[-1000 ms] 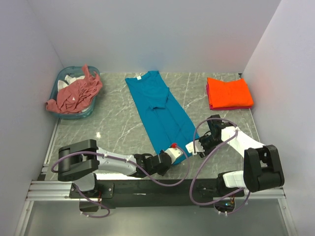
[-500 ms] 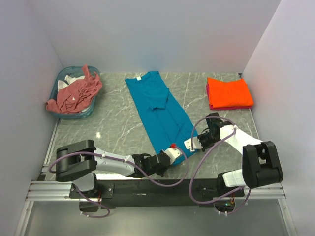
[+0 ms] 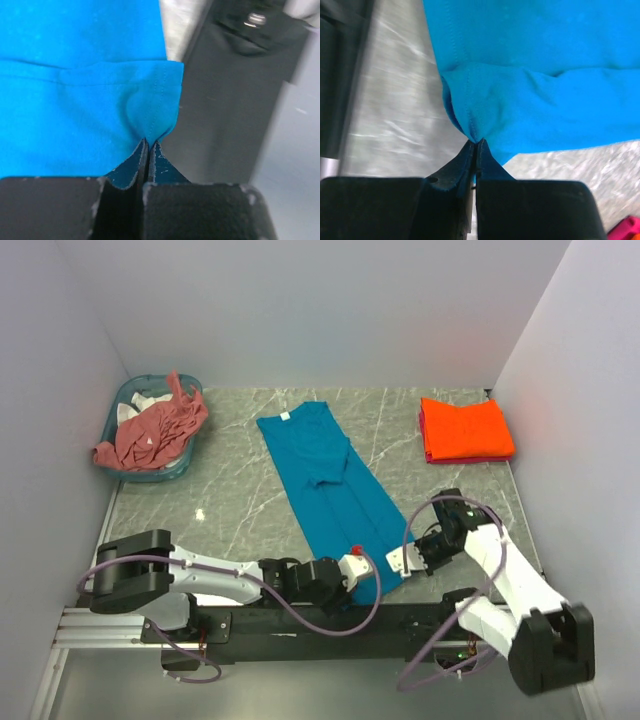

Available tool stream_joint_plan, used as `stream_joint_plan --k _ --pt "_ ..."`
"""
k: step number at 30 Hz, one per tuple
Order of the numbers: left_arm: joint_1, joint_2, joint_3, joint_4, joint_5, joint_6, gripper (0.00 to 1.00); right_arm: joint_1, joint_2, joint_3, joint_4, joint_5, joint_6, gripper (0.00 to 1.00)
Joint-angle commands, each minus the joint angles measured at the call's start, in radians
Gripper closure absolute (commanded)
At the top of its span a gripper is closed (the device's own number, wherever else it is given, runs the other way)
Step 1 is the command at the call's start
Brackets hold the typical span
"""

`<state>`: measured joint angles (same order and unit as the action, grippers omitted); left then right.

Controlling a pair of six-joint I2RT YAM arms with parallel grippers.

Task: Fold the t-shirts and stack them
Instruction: Fold the tshirt

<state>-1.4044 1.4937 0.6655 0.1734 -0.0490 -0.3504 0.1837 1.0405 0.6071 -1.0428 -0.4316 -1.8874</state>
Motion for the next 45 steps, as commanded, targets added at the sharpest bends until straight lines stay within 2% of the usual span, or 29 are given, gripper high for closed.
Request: stream_joint_plan --k 1,6,10,13,17,21,29,35,40,45 --pt "-0.045 -0.049 -0.003 -0.003 0.095 -0.054 1.00 0.007 -0.143 -0.021 -0.155 -0.067 0.068 1.00" --pt "-0.064 -0.111 -0.036 -0.020 0.055 -0.085 1.00 0.005 -0.168 0.037 -0.221 -0.108 0.060 1.00" --pt "-0.018 -0.161 -0.059 -0.025 0.023 -0.073 1.00 0.005 -0.044 0.111 -0.171 -0.125 0.111 1.00" --pt "0.060 -0.200 -0.081 -0.017 0.011 -0.065 1.00 0.005 0.066 0.203 -0.126 -0.142 0.146 1.00" --pt "0.221 -0.236 -0.080 -0.005 0.018 -0.044 1.00 0.017 0.238 0.351 -0.074 -0.182 0.230 1.00" --pt "0.352 -0.237 -0.067 0.003 0.029 -0.039 1.00 0.042 0.433 0.563 -0.030 -0.196 0.335 1.00" --pt "0.556 -0.130 0.032 -0.022 -0.032 -0.030 1.00 0.135 0.814 0.952 0.064 -0.130 0.562 1.00" --pt "0.717 -0.040 0.103 -0.008 0.012 -0.018 1.00 0.161 1.010 1.176 0.104 -0.084 0.691 1.00" --pt "0.806 0.031 0.147 0.005 0.070 0.011 1.00 0.175 1.108 1.275 0.139 -0.032 0.764 1.00" --pt "0.837 0.089 0.184 0.006 0.103 0.024 1.00 0.177 1.132 1.297 0.193 -0.009 0.807 1.00"
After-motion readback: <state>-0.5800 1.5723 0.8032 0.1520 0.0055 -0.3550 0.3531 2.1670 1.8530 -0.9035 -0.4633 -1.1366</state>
